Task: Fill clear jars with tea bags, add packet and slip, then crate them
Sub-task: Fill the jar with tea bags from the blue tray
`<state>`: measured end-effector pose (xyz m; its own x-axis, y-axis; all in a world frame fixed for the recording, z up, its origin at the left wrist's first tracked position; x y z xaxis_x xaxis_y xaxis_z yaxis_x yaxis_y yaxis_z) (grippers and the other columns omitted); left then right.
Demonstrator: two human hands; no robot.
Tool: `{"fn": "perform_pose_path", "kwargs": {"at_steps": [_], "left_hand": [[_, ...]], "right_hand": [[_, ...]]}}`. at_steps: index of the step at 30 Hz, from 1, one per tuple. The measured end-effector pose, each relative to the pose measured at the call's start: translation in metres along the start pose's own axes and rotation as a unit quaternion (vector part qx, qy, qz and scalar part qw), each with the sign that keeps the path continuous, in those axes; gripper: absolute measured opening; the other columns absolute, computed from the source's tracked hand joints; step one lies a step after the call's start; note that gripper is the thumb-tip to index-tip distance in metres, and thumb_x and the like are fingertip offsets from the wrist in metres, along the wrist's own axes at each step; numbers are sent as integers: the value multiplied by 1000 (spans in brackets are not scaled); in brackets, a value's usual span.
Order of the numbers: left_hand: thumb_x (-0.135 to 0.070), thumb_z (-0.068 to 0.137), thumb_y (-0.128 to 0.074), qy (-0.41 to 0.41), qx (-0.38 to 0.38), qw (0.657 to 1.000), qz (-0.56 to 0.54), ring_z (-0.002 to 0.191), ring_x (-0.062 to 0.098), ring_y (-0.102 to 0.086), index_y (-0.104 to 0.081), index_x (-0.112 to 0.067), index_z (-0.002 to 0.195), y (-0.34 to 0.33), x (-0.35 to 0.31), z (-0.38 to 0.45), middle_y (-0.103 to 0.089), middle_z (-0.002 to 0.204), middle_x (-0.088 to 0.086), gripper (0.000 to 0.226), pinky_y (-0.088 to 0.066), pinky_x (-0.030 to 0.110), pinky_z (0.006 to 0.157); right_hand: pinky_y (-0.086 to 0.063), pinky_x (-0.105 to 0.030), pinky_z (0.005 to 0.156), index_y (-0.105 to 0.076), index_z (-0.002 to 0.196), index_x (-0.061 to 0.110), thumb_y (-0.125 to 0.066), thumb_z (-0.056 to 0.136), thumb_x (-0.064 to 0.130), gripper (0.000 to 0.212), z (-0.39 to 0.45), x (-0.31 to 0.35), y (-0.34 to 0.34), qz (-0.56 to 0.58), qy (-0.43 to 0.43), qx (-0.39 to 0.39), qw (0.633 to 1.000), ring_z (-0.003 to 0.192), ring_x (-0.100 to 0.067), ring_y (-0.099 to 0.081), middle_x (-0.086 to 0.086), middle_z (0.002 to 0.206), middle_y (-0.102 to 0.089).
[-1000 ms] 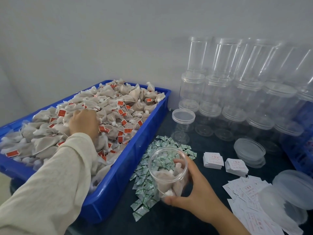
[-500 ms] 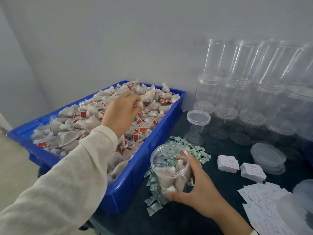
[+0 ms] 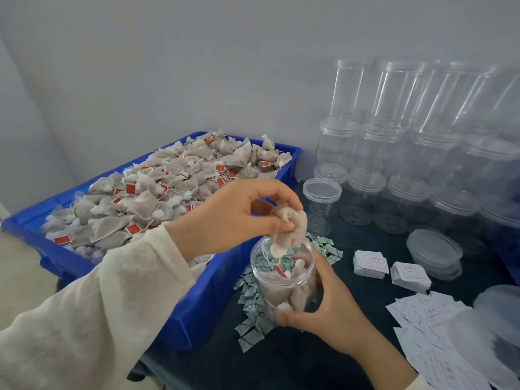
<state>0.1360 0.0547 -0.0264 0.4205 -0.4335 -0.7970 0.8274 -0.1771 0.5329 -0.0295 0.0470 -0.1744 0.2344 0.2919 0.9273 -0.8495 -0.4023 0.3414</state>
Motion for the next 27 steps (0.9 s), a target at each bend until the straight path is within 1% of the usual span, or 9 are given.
{"fn": "perform_pose_path", "kwargs": {"at_steps": [2, 5, 8, 12, 15, 17, 21, 24, 27], "left_hand": [[-8, 82, -72, 10, 20, 1000, 2, 89, 11, -70, -68, -35, 90, -7, 7, -1, -67, 96, -11, 29, -57, 24, 80], [-7, 81, -73, 23, 38, 999, 23, 91, 6, -68, -66, -37, 90, -18, 16, -3, -66, 96, -17, 31, -56, 27, 85], [-12, 81, -75, 13, 53, 996, 77, 90, 0, -65, -67, -37, 89, -29, 19, -5, -65, 95, -20, 27, -53, 17, 83], [-19, 83, -71, -25, 65, 978, 199, 83, -11, -56, -69, -26, 93, -39, 16, -6, -60, 79, -26, 12, -40, 3, 74], [-30, 84, -64, -34, 80, 957, 276, 82, -16, -46, -67, -29, 93, -43, 11, -4, -49, 69, -31, 10, -31, 0, 70], [-27, 84, -65, -28, 104, 953, 283, 78, -16, -46, -67, -29, 90, -46, 7, -1, -49, 67, -29, 7, -31, 0, 68], [-14, 83, -66, -12, 134, 955, 265, 69, -10, -53, -70, -20, 87, -51, 3, 7, -62, 74, -17, 9, -38, 3, 68], [-14, 86, -63, -1, 156, 953, 259, 77, -5, -57, -72, -20, 94, -52, 2, 8, -67, 85, -14, 14, -41, 4, 71], [-13, 92, -56, 6, 238, 927, 291, 78, 5, -56, -73, -16, 99, -57, 2, 6, -68, 84, -8, 18, -39, 6, 67]], "right_hand": [[-40, -18, 105, -25, 145, 45, -90, 59, 38, 108, 0, 3, 1, 2, 8, 1, 1000, 128, 7, -42, 27, 138, -45], [-42, -10, 96, -31, 144, 41, -90, 63, 24, 102, 0, 4, 1, 17, 23, 6, 1000, 124, 4, -48, 23, 134, -51], [-43, -16, 99, -31, 144, 40, -90, 63, 25, 102, 0, 7, 1, 16, 33, 6, 999, 125, 0, -49, 20, 135, -51], [-42, -9, 92, -38, 139, 43, -88, 65, 11, 95, -1, 9, 2, 22, 51, 3, 998, 122, -2, -53, 18, 131, -55], [-41, -7, 92, -37, 140, 42, -87, 65, 11, 95, -2, 10, 3, 32, 56, 3, 998, 122, -1, -52, 19, 130, -56], [-41, -6, 91, -36, 139, 46, -87, 64, 11, 97, -3, 11, 2, 32, 57, 4, 998, 121, 1, -52, 21, 130, -55], [-41, -5, 88, -38, 134, 50, -89, 62, 11, 96, -5, 14, 1, 21, 58, 0, 998, 118, 4, -53, 26, 126, -55], [-41, -4, 88, -36, 137, 48, -90, 62, 13, 99, -7, 13, 3, 28, 50, -2, 998, 118, 6, -52, 28, 126, -54], [-42, -6, 89, -31, 143, 43, -90, 59, 22, 105, -9, 10, 5, 36, 33, -1, 999, 121, 4, -51, 26, 129, -53]]}}
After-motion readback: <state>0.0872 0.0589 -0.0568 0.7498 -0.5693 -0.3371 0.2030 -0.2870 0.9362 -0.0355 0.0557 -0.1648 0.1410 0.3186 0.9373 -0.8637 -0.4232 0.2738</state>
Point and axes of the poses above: each hand's wrist, its own z-axis towards the middle knuckle, its own y-axis out of the back of the hand, x = y × z, the point moved 4 cm from there along z, towards the middle knuckle
